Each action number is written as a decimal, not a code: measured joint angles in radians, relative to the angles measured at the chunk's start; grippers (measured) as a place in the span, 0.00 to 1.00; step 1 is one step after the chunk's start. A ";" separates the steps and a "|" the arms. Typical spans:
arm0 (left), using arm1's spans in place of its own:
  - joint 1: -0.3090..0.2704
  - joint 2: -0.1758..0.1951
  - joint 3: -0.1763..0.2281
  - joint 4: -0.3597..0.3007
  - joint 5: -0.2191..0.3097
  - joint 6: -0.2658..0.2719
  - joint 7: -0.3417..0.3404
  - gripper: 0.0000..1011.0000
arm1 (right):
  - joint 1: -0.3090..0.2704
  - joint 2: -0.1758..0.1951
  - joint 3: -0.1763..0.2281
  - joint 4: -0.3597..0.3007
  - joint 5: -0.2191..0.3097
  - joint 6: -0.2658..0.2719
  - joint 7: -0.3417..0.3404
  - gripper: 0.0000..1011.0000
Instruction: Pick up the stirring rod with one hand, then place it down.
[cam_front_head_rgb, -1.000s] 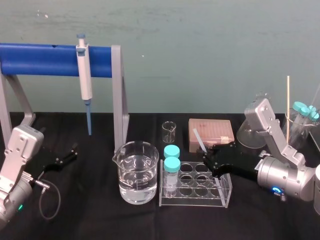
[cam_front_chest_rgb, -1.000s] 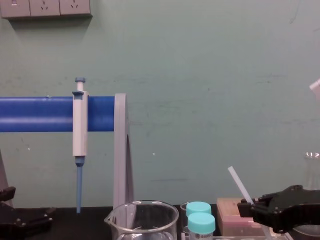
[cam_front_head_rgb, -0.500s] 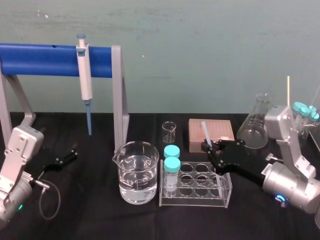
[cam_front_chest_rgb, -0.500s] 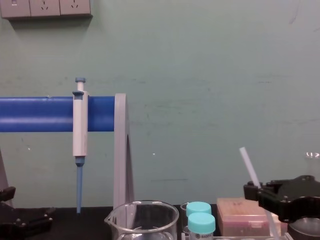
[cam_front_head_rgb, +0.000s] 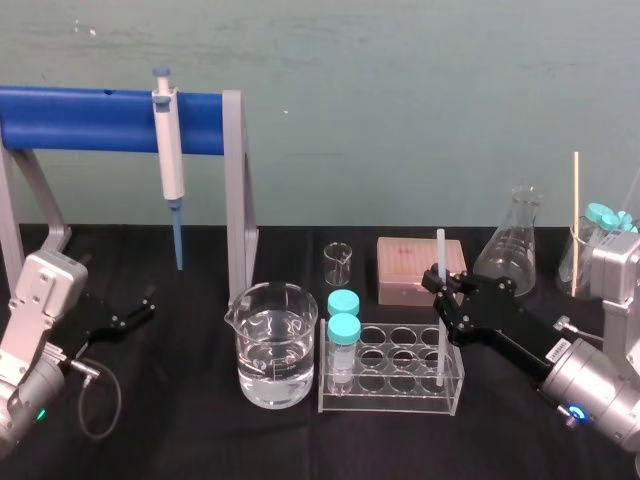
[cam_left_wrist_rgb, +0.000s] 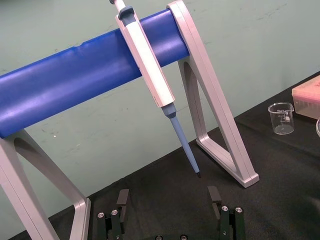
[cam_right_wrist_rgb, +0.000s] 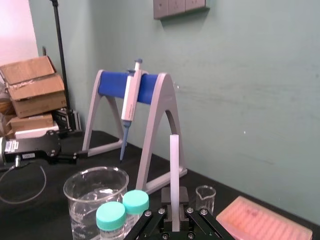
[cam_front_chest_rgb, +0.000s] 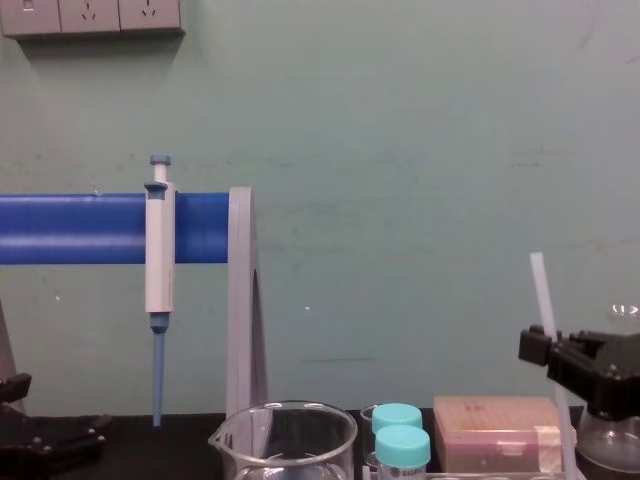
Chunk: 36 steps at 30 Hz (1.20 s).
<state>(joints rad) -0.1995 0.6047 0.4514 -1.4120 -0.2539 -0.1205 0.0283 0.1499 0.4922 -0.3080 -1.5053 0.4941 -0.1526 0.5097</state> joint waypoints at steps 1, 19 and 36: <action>0.000 0.000 0.000 0.000 0.000 0.000 0.000 0.99 | 0.000 0.000 0.002 -0.002 0.000 -0.003 0.001 0.07; 0.000 0.000 0.000 0.000 0.000 0.000 0.000 0.99 | 0.043 0.015 0.066 -0.093 0.005 -0.058 0.033 0.07; 0.000 0.000 0.000 0.000 0.000 0.000 0.000 0.99 | 0.053 0.014 0.070 -0.090 0.001 -0.057 0.033 0.07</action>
<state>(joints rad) -0.1995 0.6047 0.4514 -1.4120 -0.2539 -0.1205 0.0283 0.2033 0.5067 -0.2383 -1.5957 0.4946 -0.2091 0.5428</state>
